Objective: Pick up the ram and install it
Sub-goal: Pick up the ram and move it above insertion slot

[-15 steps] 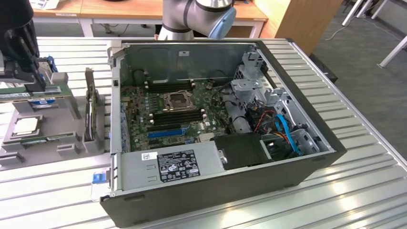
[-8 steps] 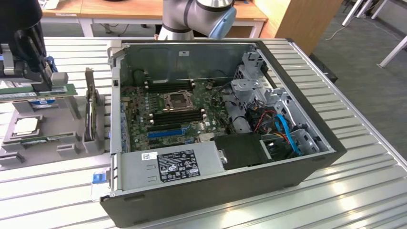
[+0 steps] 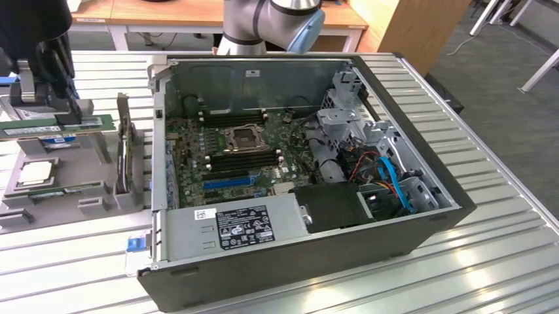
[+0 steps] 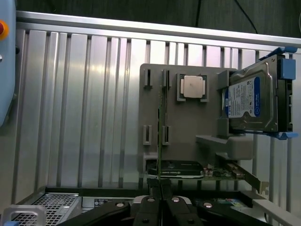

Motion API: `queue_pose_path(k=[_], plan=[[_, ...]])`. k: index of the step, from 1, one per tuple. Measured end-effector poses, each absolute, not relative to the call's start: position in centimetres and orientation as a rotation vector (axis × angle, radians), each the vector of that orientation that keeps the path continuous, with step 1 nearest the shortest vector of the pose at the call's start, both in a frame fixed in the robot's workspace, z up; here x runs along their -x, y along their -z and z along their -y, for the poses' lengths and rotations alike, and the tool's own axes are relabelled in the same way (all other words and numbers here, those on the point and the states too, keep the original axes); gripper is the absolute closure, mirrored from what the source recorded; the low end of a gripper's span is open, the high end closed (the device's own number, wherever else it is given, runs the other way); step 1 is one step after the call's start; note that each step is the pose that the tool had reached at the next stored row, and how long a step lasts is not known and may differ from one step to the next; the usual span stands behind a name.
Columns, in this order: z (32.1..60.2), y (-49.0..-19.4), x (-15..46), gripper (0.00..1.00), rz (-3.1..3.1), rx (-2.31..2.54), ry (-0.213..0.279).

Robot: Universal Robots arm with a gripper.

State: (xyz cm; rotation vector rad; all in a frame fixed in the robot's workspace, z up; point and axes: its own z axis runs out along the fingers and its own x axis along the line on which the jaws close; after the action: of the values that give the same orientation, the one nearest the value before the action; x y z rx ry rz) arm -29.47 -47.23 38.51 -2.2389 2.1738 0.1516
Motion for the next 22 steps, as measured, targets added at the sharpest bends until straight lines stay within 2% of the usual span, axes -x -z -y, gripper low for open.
queue_pose_path(k=[22], plan=[[47.2, -38.5, 26.5, 0.88, -2.173, 2.24, -0.152]])
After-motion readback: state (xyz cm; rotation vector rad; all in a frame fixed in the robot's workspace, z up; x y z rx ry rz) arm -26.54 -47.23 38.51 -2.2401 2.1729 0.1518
